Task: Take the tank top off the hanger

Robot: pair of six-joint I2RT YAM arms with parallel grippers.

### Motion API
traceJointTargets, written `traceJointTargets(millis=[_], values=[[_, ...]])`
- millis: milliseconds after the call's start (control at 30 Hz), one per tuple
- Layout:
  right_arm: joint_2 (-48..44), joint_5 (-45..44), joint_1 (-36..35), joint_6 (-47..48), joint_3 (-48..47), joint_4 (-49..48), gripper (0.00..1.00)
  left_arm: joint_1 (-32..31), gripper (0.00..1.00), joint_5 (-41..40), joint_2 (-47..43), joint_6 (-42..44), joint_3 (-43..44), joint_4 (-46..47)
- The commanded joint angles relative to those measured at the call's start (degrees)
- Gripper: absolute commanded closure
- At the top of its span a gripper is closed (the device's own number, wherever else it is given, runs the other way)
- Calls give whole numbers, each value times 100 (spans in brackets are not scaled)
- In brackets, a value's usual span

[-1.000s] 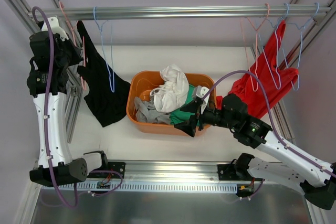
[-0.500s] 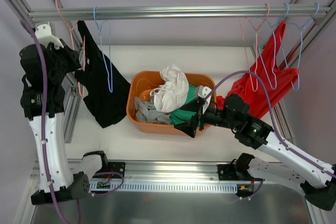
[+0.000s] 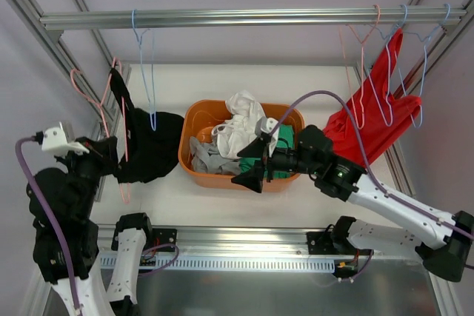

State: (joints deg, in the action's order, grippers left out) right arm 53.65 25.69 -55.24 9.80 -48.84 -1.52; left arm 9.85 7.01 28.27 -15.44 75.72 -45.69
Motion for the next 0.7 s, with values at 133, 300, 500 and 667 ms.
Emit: traceJointTargets(millis=[133, 300, 500, 667], values=[[1585, 138, -785, 21, -1486, -885, 16, -114, 100, 249, -1131, -582, -461, -1477], [3017, -143, -1023, 83, -3206, -894, 17, -141, 100, 346, -1561, -758, -787, -1478], [4627, -21, -1111, -172, -4782, -903, 19, -194, 100, 512, -1781, -803, -463, -1486], [5435, -301, -1243, -128, -5819, -885, 19, -404, 100, 442, -1878, -802, -260, -1478]])
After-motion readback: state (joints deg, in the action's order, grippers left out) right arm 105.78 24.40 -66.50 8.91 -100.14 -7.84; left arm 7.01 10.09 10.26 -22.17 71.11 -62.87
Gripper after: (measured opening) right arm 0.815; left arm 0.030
